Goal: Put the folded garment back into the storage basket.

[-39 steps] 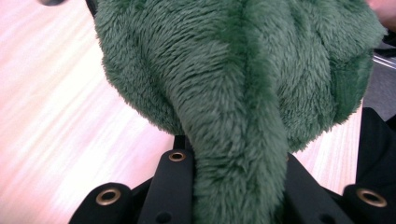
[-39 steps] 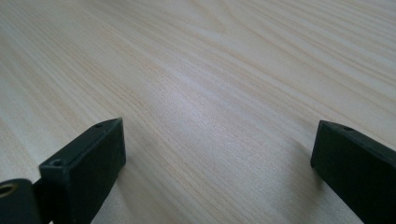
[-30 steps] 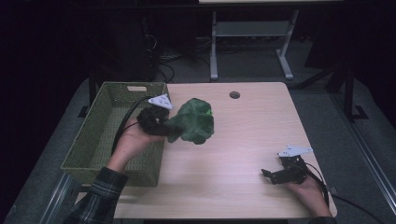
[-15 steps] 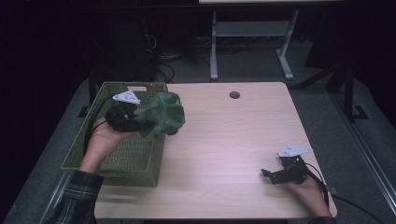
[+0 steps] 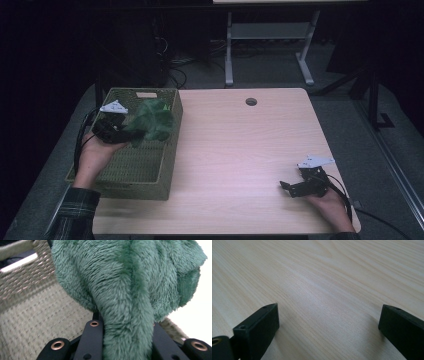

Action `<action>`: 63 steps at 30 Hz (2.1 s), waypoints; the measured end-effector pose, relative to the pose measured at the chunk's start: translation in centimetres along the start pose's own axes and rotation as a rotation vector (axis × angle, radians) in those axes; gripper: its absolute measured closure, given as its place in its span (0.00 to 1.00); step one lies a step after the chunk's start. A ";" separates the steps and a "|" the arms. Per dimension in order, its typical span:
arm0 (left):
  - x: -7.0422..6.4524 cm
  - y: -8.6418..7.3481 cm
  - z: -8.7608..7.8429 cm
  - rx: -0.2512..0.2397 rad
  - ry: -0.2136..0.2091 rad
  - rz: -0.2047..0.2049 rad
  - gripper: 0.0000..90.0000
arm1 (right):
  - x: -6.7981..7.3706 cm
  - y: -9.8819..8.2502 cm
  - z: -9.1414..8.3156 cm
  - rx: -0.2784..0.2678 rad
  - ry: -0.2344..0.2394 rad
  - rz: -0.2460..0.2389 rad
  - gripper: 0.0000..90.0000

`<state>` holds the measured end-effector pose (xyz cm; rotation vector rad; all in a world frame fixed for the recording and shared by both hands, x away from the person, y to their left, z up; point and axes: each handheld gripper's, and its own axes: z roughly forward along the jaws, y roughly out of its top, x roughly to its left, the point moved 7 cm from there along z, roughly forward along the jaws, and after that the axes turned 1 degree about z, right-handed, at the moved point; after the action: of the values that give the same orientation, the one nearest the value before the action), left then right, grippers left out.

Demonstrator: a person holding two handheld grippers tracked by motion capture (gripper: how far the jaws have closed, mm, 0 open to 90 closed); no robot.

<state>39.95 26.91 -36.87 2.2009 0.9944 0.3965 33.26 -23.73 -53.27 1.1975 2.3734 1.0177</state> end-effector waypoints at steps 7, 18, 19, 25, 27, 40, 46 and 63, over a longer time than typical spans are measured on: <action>1.5 -1.8 1.2 0.023 0.047 -0.047 0.87 | 0.0 0.0 0.0 0.000 0.000 0.004 0.03; 3.3 -4.3 3.0 0.063 0.072 -0.118 0.87 | 0.0 0.0 0.0 0.000 0.000 0.002 0.03; 3.4 -4.6 3.1 0.071 0.074 -0.121 0.87 | 0.0 0.0 0.0 0.001 0.000 0.001 0.03; 4.2 -6.0 4.4 0.109 0.069 -0.162 0.87 | 0.0 0.0 0.0 0.000 0.000 0.001 0.03; 4.4 -6.2 4.7 0.117 0.065 -0.167 0.87 | 0.0 0.0 0.0 0.000 0.000 0.001 0.03; 4.6 -7.9 5.7 0.226 0.082 -0.177 0.81 | 0.0 0.0 0.0 0.001 -0.001 -0.002 0.03; 4.3 -8.3 6.4 0.263 0.060 -0.165 0.65 | 0.1 0.0 0.0 -0.001 -0.001 0.002 0.03; 4.4 -7.5 6.6 0.193 0.082 -0.146 0.15 | 0.1 0.0 0.0 -0.001 -0.003 0.003 0.03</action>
<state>42.19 30.82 -46.84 2.2787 1.2765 0.3379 33.20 -23.69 -53.28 1.2019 2.3697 1.0174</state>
